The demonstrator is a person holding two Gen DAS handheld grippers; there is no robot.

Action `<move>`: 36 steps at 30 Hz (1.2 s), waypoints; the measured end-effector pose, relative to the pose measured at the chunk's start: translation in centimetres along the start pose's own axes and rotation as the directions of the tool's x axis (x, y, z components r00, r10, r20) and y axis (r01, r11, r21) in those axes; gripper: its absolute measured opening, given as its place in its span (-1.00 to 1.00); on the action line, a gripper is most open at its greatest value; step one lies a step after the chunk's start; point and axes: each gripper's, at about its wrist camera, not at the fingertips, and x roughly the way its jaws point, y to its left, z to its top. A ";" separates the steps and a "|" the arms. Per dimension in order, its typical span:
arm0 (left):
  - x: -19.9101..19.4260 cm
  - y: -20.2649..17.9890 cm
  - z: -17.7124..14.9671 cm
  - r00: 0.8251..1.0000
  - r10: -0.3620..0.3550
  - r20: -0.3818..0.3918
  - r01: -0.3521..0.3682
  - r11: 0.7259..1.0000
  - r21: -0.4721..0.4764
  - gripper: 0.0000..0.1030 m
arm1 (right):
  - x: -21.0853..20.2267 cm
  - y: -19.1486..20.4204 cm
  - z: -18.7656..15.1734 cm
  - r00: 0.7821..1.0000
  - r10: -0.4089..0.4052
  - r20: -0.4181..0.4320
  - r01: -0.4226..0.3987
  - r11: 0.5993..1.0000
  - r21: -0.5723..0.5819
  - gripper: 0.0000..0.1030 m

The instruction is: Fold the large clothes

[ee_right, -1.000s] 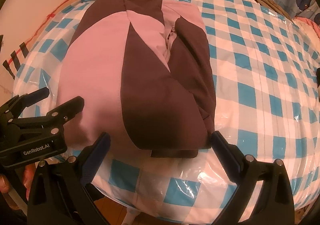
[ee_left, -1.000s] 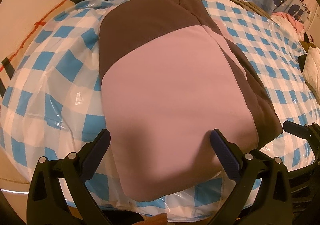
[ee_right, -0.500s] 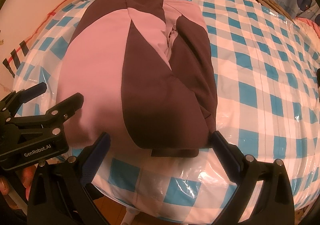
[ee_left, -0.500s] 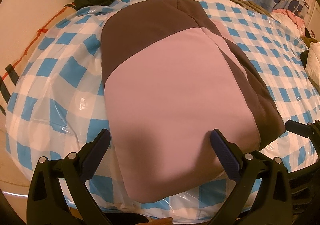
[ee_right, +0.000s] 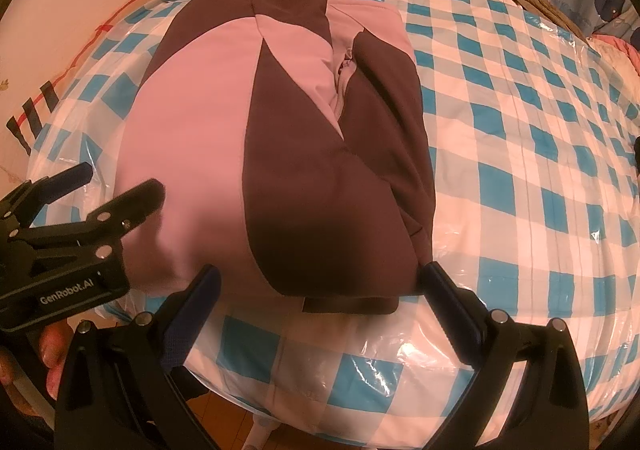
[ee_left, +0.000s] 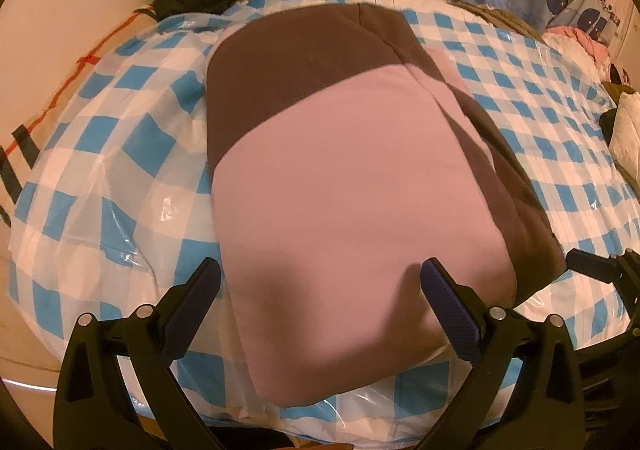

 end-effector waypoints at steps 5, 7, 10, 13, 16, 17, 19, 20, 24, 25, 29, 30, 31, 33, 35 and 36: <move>-0.8 -0.1 0.0 0.999 -0.003 0.034 0.003 1.000 -0.003 0.87 | 0.0 0.0 0.0 1.000 -0.001 -0.001 0.001 1.000 0.000 0.87; -1.0 -0.2 0.0 0.999 -0.008 0.041 0.008 1.000 -0.003 0.87 | 0.0 0.0 0.0 1.000 -0.001 -0.001 0.001 1.000 0.000 0.87; -1.2 -0.2 0.0 0.999 -0.016 0.050 0.016 1.000 -0.005 0.87 | 0.0 0.0 0.0 1.000 -0.001 -0.001 0.001 1.000 0.001 0.87; -1.3 -0.3 -0.1 0.998 -0.004 0.056 0.004 1.000 -0.002 0.87 | 0.0 0.0 0.0 1.000 0.000 -0.001 0.000 1.000 0.000 0.87; -1.3 -0.6 -0.1 0.998 0.007 0.056 -0.008 1.000 0.009 0.87 | 0.0 0.0 0.0 1.000 0.000 0.000 0.000 1.000 0.001 0.87; -1.3 -0.6 -0.1 0.998 0.011 0.057 -0.012 1.000 0.012 0.87 | 0.0 0.1 0.0 1.000 0.000 0.000 0.000 1.000 0.001 0.87; -1.4 -0.9 -0.1 0.998 0.026 0.063 -0.027 0.999 0.024 0.87 | 0.1 0.1 0.0 1.000 0.000 0.000 0.000 1.000 0.002 0.87; -1.5 -0.9 -0.1 0.997 0.029 0.066 -0.031 0.999 0.026 0.87 | 0.0 0.1 0.0 1.000 0.000 -0.001 0.000 1.000 0.002 0.87; -1.6 -1.0 -0.1 0.996 0.044 0.072 -0.047 0.998 0.032 0.87 | 0.0 0.1 0.0 1.000 0.000 0.000 0.000 1.000 0.002 0.87; -1.6 -0.9 -0.1 0.997 0.040 0.073 -0.042 0.999 0.029 0.87 | 0.1 0.1 0.0 1.000 0.000 0.000 0.000 1.000 0.002 0.87; -1.6 -0.8 -0.1 0.997 0.037 0.071 -0.039 0.999 0.028 0.87 | 0.1 0.1 -0.1 1.000 -0.001 -0.001 0.001 1.000 0.001 0.87; -1.6 -0.7 -0.1 0.997 0.031 0.069 -0.033 0.999 0.028 0.87 | 0.0 0.0 0.0 1.000 -0.001 0.000 0.001 1.000 0.001 0.87; -1.6 -0.8 -0.1 0.997 0.033 0.069 -0.035 0.999 0.029 0.87 | 0.1 0.1 -0.1 1.000 -0.002 0.000 0.002 1.000 0.000 0.87; -1.6 -0.7 0.0 0.997 0.033 0.071 -0.035 0.999 0.031 0.87 | 0.1 0.0 -0.1 1.000 0.000 0.000 0.000 1.000 0.002 0.87; -1.5 -0.7 -0.1 0.998 0.022 0.066 -0.024 0.999 0.027 0.87 | 0.1 0.1 -0.1 1.000 0.001 0.000 -0.001 1.000 0.002 0.87; -1.5 -0.7 0.0 0.998 0.005 0.061 -0.006 1.000 0.023 0.87 | 0.1 0.1 0.0 1.000 0.000 0.000 0.000 1.000 0.002 0.87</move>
